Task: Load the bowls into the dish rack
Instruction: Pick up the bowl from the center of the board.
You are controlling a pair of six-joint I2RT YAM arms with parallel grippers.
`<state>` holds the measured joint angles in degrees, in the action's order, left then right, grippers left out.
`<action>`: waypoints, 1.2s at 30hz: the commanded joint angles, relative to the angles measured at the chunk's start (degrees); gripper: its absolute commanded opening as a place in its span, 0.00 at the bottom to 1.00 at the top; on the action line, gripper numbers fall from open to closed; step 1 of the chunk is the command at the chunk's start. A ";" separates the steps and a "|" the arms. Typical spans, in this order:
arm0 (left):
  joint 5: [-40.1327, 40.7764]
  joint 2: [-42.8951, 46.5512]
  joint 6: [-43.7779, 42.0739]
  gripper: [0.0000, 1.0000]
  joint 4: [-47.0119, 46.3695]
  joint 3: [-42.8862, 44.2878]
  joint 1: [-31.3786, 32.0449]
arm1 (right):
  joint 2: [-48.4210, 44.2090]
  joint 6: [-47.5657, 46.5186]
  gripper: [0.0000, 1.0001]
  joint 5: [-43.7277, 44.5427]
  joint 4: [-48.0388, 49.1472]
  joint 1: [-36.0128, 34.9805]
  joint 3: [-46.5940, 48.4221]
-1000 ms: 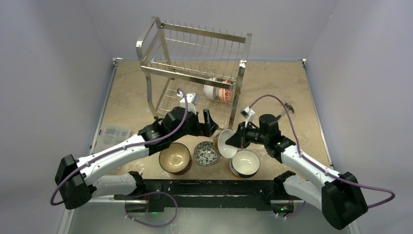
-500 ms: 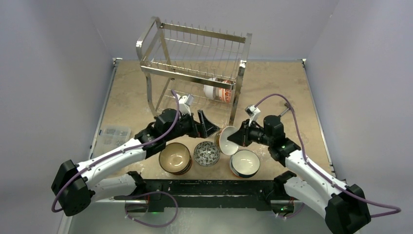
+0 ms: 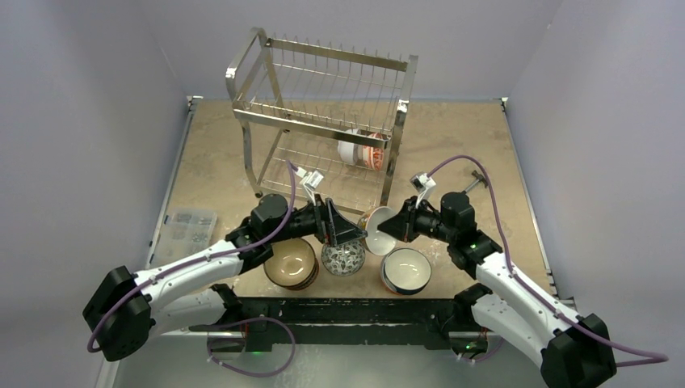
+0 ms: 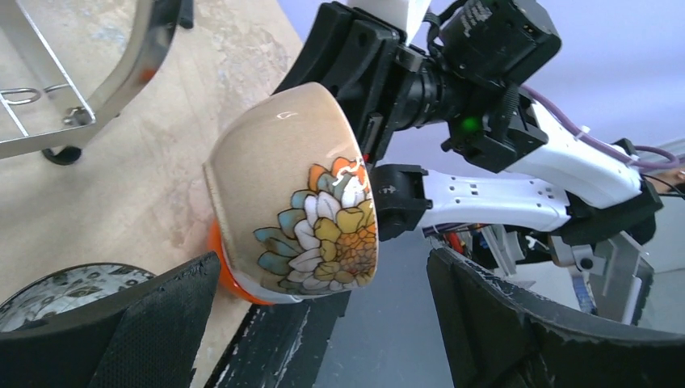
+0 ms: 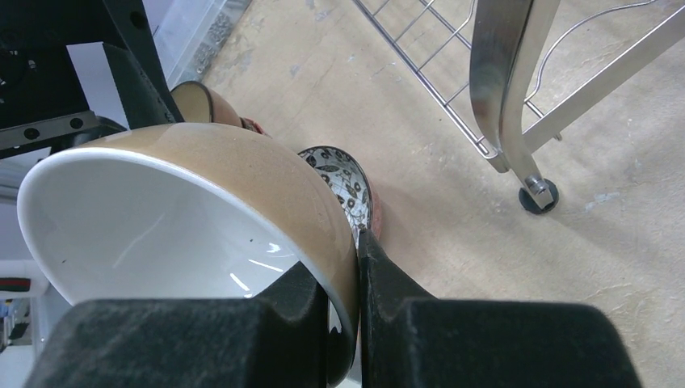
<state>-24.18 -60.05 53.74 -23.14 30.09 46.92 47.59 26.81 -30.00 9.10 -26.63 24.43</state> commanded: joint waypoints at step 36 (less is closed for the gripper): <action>-0.22 -11.51 6.22 0.29 -17.00 1.03 5.64 | -0.23 3.57 0.10 -3.81 6.13 -0.18 2.79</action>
<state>-21.17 -71.42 56.47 -32.62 30.37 51.70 47.75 28.88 -30.11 8.03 -26.09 24.51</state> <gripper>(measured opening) 0.669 0.134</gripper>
